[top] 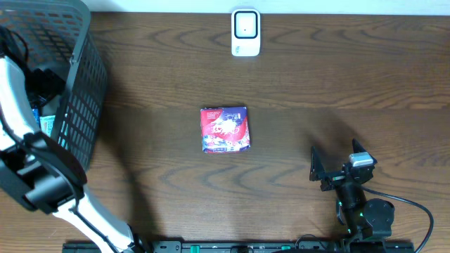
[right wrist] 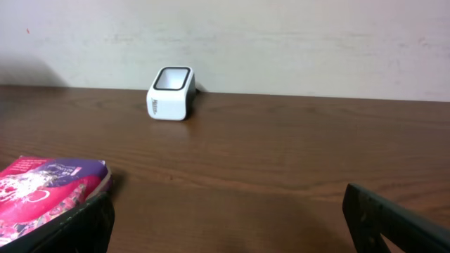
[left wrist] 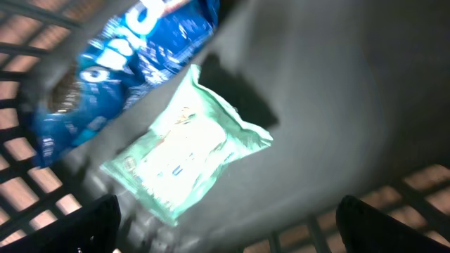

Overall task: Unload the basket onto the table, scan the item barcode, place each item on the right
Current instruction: 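Grasp the mint-green wipes pack in the basket with the left gripper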

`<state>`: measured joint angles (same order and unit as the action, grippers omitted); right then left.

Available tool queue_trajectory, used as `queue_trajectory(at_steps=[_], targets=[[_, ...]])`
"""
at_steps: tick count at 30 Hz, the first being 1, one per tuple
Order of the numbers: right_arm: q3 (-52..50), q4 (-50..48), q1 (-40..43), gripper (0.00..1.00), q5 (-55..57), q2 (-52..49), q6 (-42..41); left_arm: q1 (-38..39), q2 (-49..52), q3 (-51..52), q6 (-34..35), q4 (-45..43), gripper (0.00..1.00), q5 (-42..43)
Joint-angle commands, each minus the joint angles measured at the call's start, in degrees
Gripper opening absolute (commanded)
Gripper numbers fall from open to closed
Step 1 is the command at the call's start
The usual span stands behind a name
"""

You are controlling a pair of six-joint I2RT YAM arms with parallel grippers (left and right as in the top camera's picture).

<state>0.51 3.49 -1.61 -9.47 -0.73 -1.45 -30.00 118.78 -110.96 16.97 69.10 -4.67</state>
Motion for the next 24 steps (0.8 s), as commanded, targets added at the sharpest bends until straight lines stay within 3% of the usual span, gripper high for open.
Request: queue_trajectory(at_steps=[1, 23, 24], targets=[[-0.2, 0.1, 0.8, 0.99, -0.5, 0.2, 0.4, -0.2, 3.3, 0.9, 0.9, 0.4, 0.98, -0.5], [-0.2, 0.1, 0.8, 0.99, -0.5, 0.2, 0.4, -0.2, 14.3, 2.9, 0.9, -1.2, 0.99, -0.4], [-0.2, 0.1, 0.8, 0.99, -0.5, 0.2, 0.4, -0.2, 14.3, 2.9, 0.9, -1.0, 0.79, -0.3]])
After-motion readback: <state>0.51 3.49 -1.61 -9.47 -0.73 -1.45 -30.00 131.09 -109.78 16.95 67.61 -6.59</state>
